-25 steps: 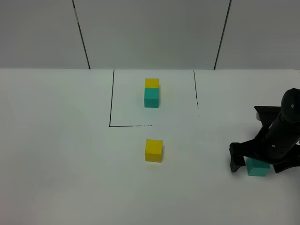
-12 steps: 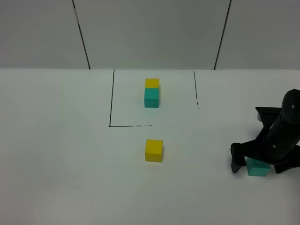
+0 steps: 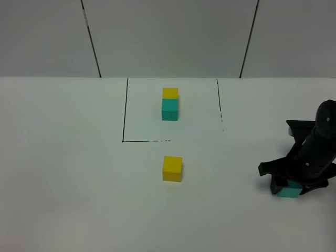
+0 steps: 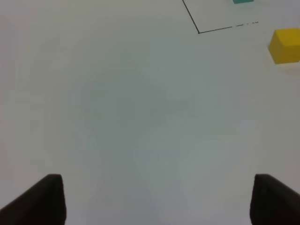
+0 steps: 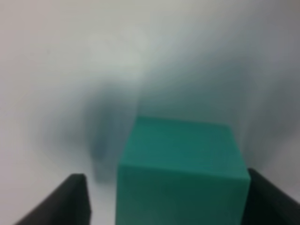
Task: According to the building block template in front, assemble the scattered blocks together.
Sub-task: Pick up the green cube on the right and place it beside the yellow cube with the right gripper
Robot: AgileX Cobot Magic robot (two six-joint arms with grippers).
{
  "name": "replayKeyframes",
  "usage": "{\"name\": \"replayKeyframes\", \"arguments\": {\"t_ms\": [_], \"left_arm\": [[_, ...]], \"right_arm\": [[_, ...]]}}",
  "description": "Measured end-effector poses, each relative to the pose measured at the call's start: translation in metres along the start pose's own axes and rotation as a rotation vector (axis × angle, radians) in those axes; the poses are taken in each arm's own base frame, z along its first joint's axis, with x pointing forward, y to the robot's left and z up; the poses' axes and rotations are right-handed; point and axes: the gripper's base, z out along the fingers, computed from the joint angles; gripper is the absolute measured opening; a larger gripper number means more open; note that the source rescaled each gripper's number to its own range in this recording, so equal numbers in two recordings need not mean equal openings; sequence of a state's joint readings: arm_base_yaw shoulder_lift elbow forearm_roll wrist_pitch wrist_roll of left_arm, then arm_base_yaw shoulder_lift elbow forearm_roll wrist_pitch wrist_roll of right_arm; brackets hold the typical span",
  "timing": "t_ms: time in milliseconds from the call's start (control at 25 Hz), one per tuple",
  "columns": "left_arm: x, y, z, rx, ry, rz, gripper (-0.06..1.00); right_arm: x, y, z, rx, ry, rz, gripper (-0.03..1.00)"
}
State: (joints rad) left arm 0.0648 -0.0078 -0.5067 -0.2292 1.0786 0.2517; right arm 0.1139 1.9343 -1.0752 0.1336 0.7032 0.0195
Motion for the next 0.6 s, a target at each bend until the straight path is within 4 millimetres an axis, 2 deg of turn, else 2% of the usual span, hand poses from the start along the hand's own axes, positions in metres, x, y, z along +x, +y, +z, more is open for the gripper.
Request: {"name": "replayKeyframes", "arguments": {"t_ms": [40, 80, 280, 360, 480, 600], "left_arm": [[0.000, 0.000, 0.000, 0.000, 0.000, 0.000, 0.91], [0.000, 0.000, 0.000, 0.000, 0.000, 0.000, 0.91], [0.000, 0.000, 0.000, 0.000, 0.000, 0.000, 0.91], [0.000, 0.000, 0.000, 0.000, 0.000, 0.000, 0.91], [0.000, 0.000, 0.000, 0.000, 0.000, 0.000, 0.91], [0.000, 0.000, 0.000, 0.000, 0.000, 0.000, 0.91]], "right_arm": [[0.001, 0.000, 0.000, 0.001, 0.007, -0.001, 0.02], [0.001, 0.000, 0.000, 0.001, 0.015, 0.002, 0.01], [0.003, 0.000, -0.003, 0.001, 0.055, -0.023, 0.00], [-0.003, 0.002, -0.010, -0.004, 0.061, -0.075, 0.00], [-0.016, 0.013, -0.032, 0.003, 0.044, -0.266, 0.00], [-0.027, 0.037, -0.053, 0.016, 0.035, -0.523, 0.00]]}}
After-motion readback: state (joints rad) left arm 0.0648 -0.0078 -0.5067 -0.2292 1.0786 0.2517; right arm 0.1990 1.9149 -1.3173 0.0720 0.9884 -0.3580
